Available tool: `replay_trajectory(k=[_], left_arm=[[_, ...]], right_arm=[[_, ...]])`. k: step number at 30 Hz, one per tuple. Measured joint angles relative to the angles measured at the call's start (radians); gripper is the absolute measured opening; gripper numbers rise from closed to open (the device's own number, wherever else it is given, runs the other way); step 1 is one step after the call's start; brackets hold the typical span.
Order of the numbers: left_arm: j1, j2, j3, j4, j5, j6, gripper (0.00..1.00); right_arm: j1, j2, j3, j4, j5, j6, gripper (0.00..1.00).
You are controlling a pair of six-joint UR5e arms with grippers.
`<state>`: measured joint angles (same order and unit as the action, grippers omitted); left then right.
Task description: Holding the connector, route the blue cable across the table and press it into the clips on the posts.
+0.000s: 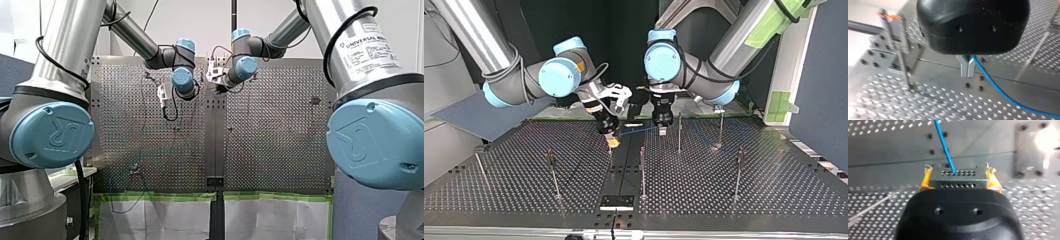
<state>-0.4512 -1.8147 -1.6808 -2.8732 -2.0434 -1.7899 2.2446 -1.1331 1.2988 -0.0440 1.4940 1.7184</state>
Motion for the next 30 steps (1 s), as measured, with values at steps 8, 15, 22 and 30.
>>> replay_trajectory(k=[8,15,22,30], left_arm=[[-0.002,0.065,0.021,-0.025,0.004,-0.004,0.00],[0.011,0.124,0.068,-0.038,0.014,-0.010,0.00],[0.018,0.141,0.084,-0.029,0.040,-0.019,0.00],[0.026,0.119,0.084,-0.001,0.046,-0.029,0.00]], right_arm=[[0.000,-0.068,-0.002,0.003,-0.035,-0.009,0.00],[-0.008,-0.131,-0.007,0.002,-0.057,-0.001,0.00],[-0.015,-0.122,-0.008,0.000,-0.062,0.001,0.00],[-0.034,-0.066,-0.009,-0.004,-0.065,-0.001,0.00]])
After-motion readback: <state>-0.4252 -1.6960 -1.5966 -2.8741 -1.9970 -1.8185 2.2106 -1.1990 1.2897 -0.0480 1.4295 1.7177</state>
